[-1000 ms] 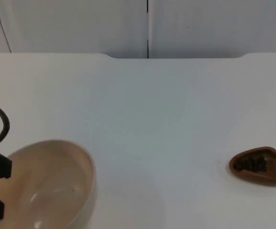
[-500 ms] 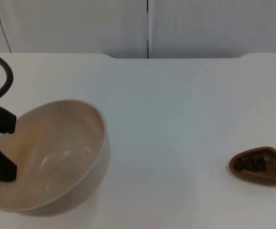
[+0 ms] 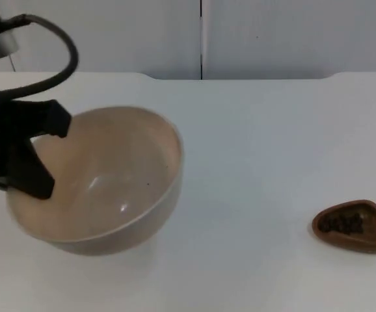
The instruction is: Pick up the bowl with the left hand and pour the coffee beans from the cup into the bowl with the right hand.
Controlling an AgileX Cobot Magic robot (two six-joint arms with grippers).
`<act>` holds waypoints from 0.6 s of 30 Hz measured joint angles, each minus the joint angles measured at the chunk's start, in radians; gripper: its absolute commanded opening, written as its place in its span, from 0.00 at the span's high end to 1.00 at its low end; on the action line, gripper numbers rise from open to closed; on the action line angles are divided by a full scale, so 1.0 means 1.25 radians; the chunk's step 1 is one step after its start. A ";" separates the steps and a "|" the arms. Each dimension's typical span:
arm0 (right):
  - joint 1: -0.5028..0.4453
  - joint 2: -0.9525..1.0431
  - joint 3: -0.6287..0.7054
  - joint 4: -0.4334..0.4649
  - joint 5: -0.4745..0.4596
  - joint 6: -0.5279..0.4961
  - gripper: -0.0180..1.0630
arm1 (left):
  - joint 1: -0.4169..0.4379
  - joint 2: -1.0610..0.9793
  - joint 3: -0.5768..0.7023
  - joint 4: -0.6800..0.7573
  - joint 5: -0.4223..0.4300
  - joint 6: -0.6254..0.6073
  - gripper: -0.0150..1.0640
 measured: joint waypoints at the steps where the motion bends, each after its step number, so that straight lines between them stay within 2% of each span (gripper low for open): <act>1: 0.000 0.000 0.000 0.000 0.000 0.000 0.01 | -0.016 0.017 -0.018 0.015 0.002 -0.014 0.99; 12: 0.000 0.000 0.000 0.000 0.000 0.000 0.01 | -0.160 0.214 -0.178 0.075 0.005 -0.067 0.99; 18: 0.000 0.000 0.000 0.000 0.000 0.000 0.01 | -0.203 0.279 -0.231 0.094 0.005 -0.081 0.99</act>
